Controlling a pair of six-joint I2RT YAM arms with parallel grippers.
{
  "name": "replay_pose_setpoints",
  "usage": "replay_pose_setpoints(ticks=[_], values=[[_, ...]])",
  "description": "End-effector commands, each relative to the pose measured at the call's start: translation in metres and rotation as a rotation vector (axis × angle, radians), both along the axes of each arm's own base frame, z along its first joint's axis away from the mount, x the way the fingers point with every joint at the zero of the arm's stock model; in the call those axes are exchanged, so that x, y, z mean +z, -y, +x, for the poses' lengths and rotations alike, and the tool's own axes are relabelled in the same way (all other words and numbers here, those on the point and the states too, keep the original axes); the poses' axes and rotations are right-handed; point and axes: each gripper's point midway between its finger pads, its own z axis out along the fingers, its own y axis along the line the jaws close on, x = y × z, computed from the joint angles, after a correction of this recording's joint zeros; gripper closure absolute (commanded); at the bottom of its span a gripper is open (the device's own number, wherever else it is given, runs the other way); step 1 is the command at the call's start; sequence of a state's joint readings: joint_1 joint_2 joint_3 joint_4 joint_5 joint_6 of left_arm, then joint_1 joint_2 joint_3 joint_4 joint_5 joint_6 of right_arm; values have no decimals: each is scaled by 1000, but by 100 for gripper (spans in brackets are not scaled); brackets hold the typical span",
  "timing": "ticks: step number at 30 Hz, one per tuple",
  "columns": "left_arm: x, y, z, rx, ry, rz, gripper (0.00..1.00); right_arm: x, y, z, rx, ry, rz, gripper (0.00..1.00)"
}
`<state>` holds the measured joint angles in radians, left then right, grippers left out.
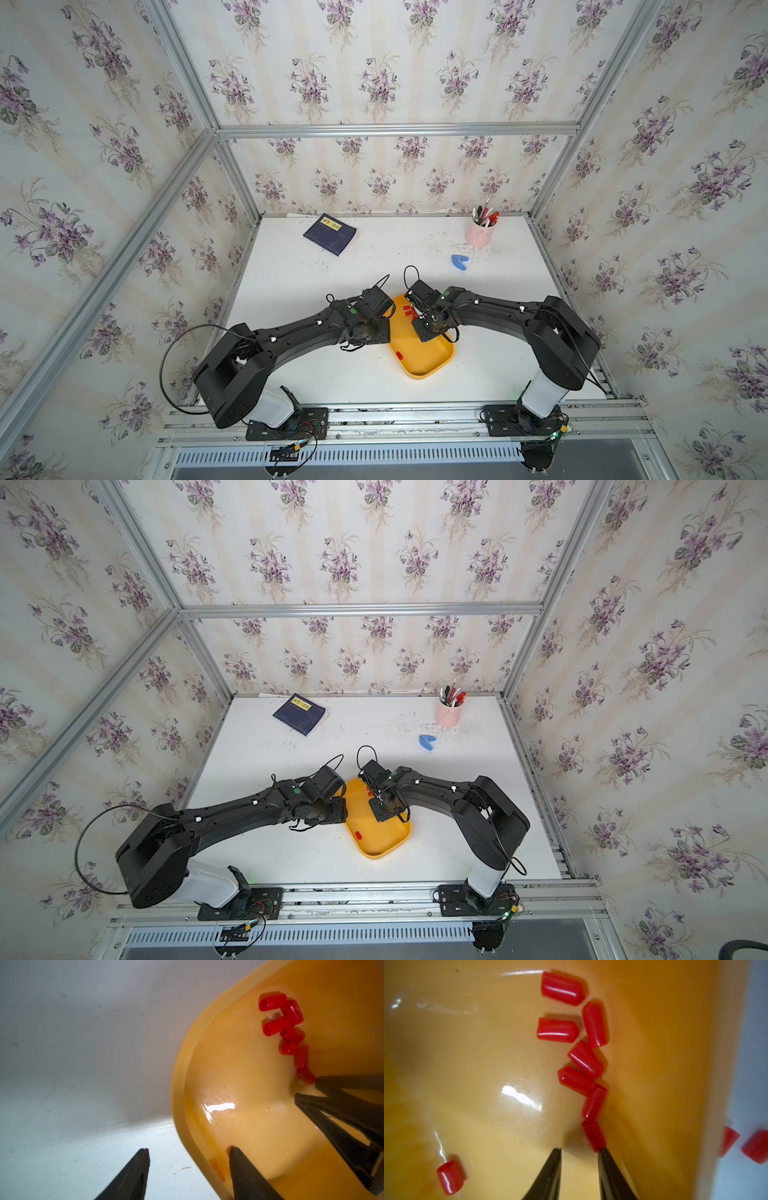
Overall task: Take the screw protection sleeves out of the storage box
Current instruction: Adjust the storage box at the center of the board.
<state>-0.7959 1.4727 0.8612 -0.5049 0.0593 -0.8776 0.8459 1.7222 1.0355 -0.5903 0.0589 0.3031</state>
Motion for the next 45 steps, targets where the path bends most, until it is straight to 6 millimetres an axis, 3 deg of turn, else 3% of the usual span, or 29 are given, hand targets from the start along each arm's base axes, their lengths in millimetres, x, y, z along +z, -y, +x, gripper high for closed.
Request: replay_pose_setpoints(ticks=[1, 5, 14, 17, 25, 35, 38, 45], values=[[-1, -4, -2, -13, -5, 26, 36, 8, -6, 6, -28, 31, 42, 65], [5, -1, 4, -35, 10, 34, 61, 29, -14, 8, -52, 58, 118, 65], [8, 7, 16, -44, 16, 60, 91, 57, -13, 9, -70, 90, 158, 64], [9, 9, 17, -50, 15, 48, 93, 68, -16, 9, -67, 92, 184, 64], [48, 23, 21, -191, -19, 71, 100, 90, -24, 12, -60, 76, 266, 64], [43, 37, 15, -286, -278, -34, 100, 104, -22, 15, -107, -22, 426, 63], [49, 39, 15, -319, -342, -83, 100, 108, -24, 14, -83, -39, 439, 63], [59, 27, 24, -358, -430, -96, 100, 109, -33, 15, -52, -69, 461, 62]])
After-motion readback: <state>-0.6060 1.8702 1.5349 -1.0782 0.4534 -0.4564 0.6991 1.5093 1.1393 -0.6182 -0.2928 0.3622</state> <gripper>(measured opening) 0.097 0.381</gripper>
